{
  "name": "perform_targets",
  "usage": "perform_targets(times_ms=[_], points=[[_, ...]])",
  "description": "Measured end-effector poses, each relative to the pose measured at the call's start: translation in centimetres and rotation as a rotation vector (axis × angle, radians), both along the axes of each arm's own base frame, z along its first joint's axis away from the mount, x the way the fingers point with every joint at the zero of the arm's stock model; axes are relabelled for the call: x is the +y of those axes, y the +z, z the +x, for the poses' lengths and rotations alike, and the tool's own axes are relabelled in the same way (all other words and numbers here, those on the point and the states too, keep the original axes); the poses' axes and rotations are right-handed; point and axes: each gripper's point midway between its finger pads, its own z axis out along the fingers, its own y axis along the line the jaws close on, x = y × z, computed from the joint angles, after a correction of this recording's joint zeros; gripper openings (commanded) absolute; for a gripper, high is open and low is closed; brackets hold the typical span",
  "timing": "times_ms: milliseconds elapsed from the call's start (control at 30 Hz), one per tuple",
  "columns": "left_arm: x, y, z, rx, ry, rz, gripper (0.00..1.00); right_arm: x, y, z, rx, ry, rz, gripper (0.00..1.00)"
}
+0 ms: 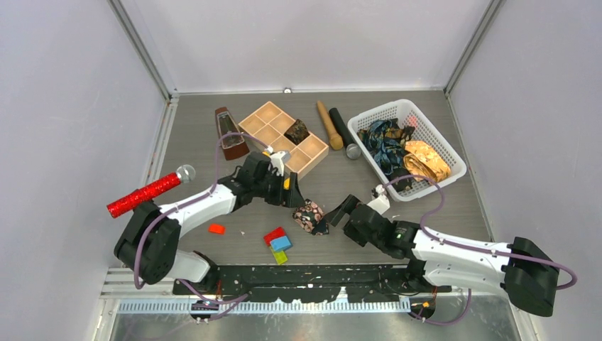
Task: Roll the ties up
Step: Pick up the tie at the center of the board.
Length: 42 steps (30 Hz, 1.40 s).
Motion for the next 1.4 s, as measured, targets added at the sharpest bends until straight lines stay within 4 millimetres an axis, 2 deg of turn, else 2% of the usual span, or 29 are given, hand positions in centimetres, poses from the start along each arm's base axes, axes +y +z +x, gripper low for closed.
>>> perform_targets(times_ms=[167,333,600,833,1033,1400], points=[[-1.1,0.2,-0.6,-0.022,-0.042,-0.039,0.77,1.3,-0.3,0.1,0.029,-0.030,0.100,0.99],[-1.3,-0.6,-0.9,-0.014,-0.058,-0.049,0.77,1.4,-1.3,-0.3,0.075,-0.067,0.155,1.00],[-1.3,-2.0,-1.8,0.007,-0.081,-0.021,0.75,2.0,-1.3,-0.4,0.117,-0.100,0.218,1.00],[-0.9,-3.2,-3.0,0.027,-0.104,0.004,0.74,3.4,-1.3,-0.1,0.146,-0.113,0.279,1.00],[-1.0,-3.8,-3.5,0.040,-0.117,0.015,0.73,4.4,-1.2,0.3,0.153,-0.116,0.320,0.99],[-1.3,-4.5,-3.9,0.059,-0.125,0.024,0.72,4.9,-1.2,0.6,0.129,-0.104,0.332,1.00]])
